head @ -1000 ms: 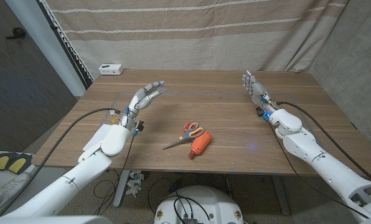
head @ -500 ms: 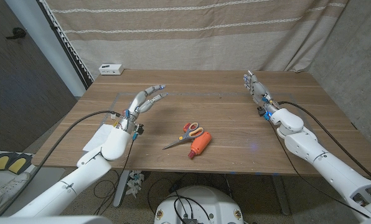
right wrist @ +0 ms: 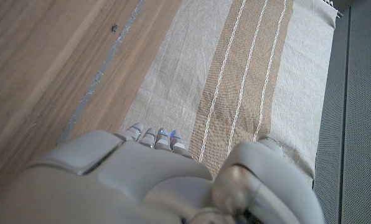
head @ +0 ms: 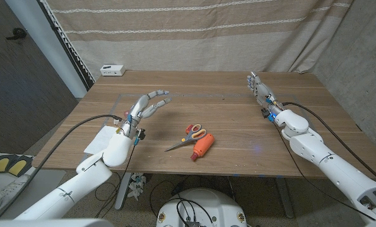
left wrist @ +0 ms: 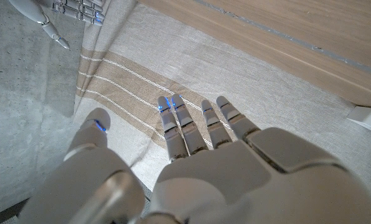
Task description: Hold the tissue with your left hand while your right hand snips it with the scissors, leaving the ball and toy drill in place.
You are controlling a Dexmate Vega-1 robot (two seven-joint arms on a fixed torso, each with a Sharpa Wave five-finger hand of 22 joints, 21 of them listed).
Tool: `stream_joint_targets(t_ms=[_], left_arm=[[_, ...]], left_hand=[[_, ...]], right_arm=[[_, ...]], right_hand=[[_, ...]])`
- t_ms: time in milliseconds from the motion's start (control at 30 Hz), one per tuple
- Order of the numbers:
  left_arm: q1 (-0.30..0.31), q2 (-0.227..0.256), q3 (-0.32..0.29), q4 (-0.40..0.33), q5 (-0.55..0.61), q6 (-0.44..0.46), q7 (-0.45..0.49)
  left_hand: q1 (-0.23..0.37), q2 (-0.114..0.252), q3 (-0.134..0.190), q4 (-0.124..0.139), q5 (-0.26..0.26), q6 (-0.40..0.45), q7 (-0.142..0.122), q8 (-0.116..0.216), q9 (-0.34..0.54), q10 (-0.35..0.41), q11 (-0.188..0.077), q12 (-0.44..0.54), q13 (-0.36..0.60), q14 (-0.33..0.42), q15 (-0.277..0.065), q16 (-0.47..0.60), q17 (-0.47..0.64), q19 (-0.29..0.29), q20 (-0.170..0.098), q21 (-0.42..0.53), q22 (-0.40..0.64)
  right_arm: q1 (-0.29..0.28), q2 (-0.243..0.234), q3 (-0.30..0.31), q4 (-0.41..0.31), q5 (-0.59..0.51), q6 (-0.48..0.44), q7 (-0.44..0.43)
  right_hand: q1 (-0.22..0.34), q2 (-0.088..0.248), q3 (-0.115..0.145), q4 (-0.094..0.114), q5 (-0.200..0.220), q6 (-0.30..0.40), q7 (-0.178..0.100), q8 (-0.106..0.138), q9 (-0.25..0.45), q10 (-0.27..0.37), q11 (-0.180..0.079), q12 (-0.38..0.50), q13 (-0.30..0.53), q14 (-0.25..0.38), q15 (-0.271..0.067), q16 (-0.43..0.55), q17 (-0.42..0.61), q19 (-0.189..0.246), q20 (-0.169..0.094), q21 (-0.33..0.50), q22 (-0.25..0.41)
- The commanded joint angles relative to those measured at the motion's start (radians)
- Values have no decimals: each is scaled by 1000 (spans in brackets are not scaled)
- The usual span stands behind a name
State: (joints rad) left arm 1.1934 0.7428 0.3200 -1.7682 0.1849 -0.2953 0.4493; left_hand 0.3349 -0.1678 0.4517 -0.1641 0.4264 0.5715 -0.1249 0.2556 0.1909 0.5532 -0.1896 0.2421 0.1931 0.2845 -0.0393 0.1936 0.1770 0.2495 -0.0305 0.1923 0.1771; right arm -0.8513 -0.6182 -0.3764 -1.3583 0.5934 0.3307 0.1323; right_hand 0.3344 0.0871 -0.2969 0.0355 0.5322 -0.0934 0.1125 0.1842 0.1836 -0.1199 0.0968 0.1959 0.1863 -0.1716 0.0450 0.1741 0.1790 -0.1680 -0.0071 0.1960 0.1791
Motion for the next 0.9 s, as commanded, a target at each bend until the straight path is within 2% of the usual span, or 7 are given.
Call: stream_joint_targets(t_ms=[33,200,300,900], left_arm=[[27,6,0,-43,55,53,32],[38,10,2,-65,85,83,48],[47,15,1,-83,114,112,61],[94,37,17,-158,236,238,126]], left_hand=[[11,0,-3,-1,9,6,0,1,0,14,0,5,2,20,-165,6,2,5,4,3,0],[13,0,-4,0,9,5,-1,-2,0,23,2,6,2,26,-165,7,2,4,7,3,0],[19,0,-9,2,9,6,0,-8,0,82,-4,21,3,48,-166,11,2,6,8,4,0],[25,0,-13,2,9,6,-5,-15,1,66,0,6,4,56,-165,9,3,13,15,6,1]], right_arm=[[-5,-9,2,-4,1,-3,4],[-11,-14,5,-13,0,-6,-3],[-14,-13,5,-14,-3,-1,-8],[-14,0,3,-1,5,10,0]], right_hand=[[5,-3,-1,-2,0,-5,4,4,4,-6,1,4,2,-73,0,4,3,-27,-1,-1,5],[6,-2,-1,-3,-1,-5,5,4,4,-7,3,4,2,-74,1,4,3,-27,-1,-1,4],[6,-2,-1,-3,-1,-5,5,5,4,-7,3,4,2,-74,1,5,3,-27,0,-1,4],[9,0,1,-5,-1,-3,6,8,4,-1,2,9,2,-69,0,8,2,-24,2,1,4]])
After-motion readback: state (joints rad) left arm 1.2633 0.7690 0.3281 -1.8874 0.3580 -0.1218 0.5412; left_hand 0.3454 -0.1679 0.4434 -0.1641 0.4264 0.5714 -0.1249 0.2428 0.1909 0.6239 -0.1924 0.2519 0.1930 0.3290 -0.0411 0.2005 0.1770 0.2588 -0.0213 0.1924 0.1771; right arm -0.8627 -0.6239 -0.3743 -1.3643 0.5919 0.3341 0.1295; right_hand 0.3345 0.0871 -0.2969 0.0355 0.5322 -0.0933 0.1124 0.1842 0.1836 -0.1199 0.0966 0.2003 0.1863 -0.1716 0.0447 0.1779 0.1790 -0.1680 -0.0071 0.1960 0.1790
